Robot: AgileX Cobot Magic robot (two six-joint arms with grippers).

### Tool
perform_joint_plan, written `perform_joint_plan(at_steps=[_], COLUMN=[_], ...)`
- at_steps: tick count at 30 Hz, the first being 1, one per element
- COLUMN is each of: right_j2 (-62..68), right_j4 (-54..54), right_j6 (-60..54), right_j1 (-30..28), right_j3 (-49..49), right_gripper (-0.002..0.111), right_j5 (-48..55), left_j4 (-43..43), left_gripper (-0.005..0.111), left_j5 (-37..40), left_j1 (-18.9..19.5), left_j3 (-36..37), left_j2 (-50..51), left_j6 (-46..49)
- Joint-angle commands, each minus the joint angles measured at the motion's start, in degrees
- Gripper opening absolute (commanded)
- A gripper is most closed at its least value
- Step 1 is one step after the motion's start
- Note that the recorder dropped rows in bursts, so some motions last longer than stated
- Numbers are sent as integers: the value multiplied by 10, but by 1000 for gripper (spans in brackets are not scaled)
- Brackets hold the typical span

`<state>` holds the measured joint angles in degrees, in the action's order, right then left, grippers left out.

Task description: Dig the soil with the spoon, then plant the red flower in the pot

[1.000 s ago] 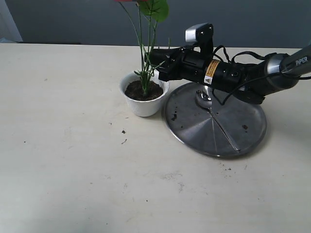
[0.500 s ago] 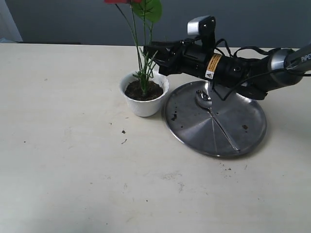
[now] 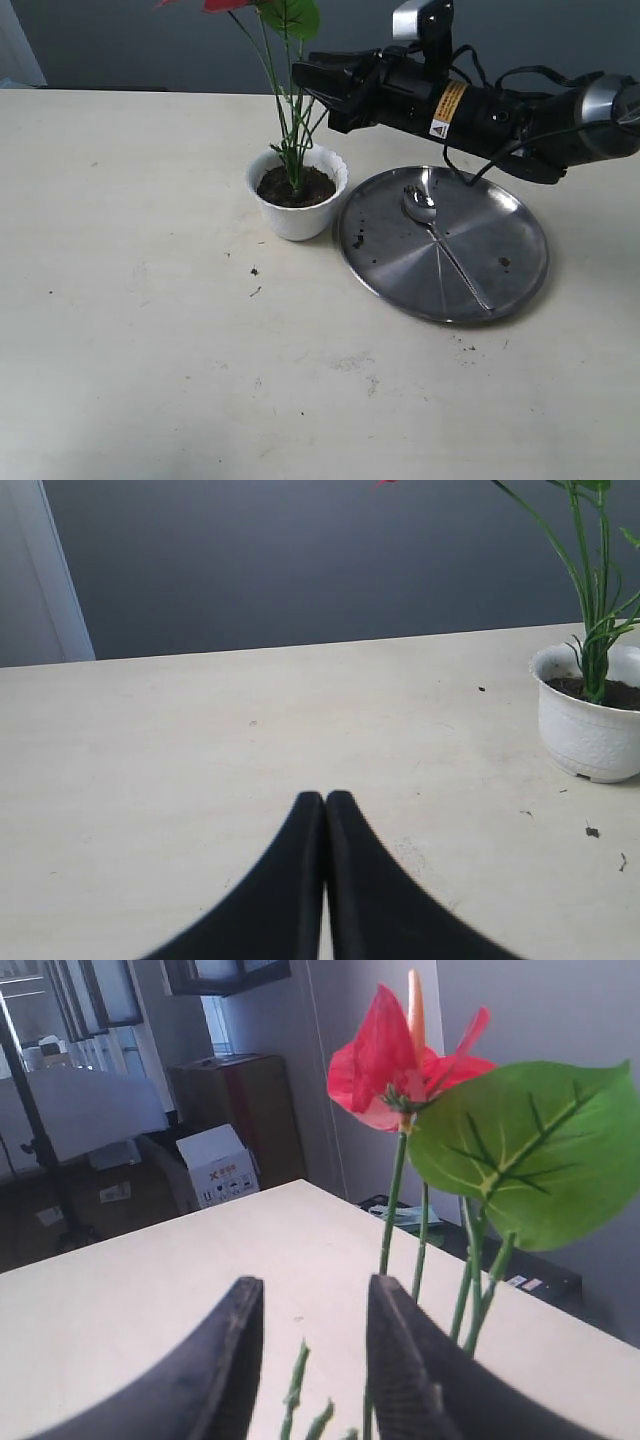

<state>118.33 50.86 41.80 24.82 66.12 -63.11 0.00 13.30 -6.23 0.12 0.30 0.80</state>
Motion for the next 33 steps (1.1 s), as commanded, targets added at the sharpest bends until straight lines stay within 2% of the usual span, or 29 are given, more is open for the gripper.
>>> perform_joint_plan(at_steps=[1,2,4,8,10,11,13,14,17,20,22,33], right_j2=[-26,-37,-67,-147,-218,-241,-310,-354,-426,-499,-524,-528], right_j4=[5,8,26,71,171,199,219,171,56,54,54,53], right_j6=[40,45,46,89,147,162,177,179,183,182,182,182], right_j1=[-2,-2,-2,-2,-2,-2,-2,-2,-2,-1,-1,-1], right_j3=[-1,-1,-1,-1,-12,-25,-91,-136,-221,-332,-369,-385], right_gripper=[29,22,-1,-1,-1,-1,-1,-1,-1,-1,-1,-1], right_j5=[-3,1,24,176,306,323,359,382,405,456,500,508], left_j4=[0,0,0,0,0,0,0,0,0,0,0,0], left_gripper=[0,0,0,0,0,0,0,0,0,0,0,0], left_j5=[0,0,0,0,0,0,0,0,0,0,0,0], left_j1=[-2,-2,-2,-2,-2,-2,-2,-2,-2,-2,-2,-2], left_j3=[-1,-1,-1,-1,-1,-1,-1,-1,-1,-1,-1,-1], left_j2=[-3,-3,-3,-3,-3,-3,-3,-3,-3,-3,-3,-3], left_j6=[-2,-2,-2,-2,-2,-2,-2,-2,-2,-2,-2,-2])
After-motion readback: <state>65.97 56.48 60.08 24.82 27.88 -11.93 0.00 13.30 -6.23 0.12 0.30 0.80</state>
